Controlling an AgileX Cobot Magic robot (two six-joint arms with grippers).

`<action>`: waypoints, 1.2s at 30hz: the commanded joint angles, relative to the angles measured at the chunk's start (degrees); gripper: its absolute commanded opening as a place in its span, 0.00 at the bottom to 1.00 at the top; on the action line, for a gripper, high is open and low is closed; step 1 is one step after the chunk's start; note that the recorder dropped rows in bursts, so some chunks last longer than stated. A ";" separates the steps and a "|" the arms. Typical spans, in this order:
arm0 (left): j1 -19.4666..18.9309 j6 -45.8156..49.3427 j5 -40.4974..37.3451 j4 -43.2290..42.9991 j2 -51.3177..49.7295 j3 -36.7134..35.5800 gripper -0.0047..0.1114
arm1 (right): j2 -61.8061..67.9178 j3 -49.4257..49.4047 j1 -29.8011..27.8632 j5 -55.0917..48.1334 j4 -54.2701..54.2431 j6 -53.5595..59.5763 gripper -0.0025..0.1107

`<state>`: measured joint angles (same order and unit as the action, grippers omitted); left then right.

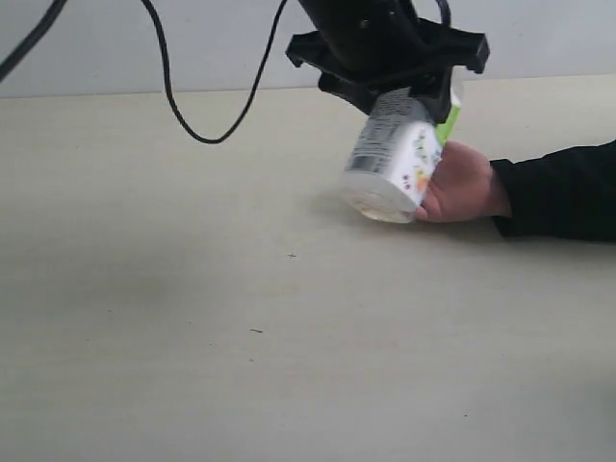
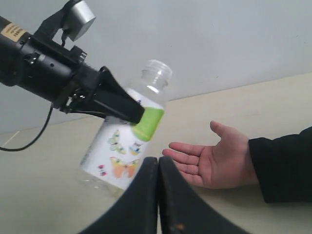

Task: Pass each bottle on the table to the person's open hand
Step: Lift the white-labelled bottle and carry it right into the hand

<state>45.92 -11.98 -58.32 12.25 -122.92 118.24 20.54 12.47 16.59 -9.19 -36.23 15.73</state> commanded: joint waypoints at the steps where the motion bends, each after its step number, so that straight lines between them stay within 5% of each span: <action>1: 0.93 -10.75 12.33 5.55 -2.07 0.31 0.05 | -0.47 -0.18 0.00 0.17 0.14 0.06 0.02; 8: 0.53 -13.49 24.34 11.44 -6.89 0.31 0.05 | -0.47 -0.18 0.00 0.17 0.14 0.06 0.02; 17: -1.32 -20.39 27.97 13.08 -11.79 0.31 0.06 | -0.47 -0.18 0.00 0.04 0.14 0.06 0.02; 28: -2.83 -20.39 28.32 14.12 -15.69 0.31 0.41 | -0.47 -0.18 0.00 0.04 0.14 0.06 0.02; 36: -2.83 -20.25 27.96 14.00 -16.47 0.31 0.44 | -0.47 -0.18 0.00 0.04 0.14 0.06 0.02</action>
<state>43.20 -32.02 -30.86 25.45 -139.35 118.24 20.54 12.47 16.59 -9.19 -36.23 15.73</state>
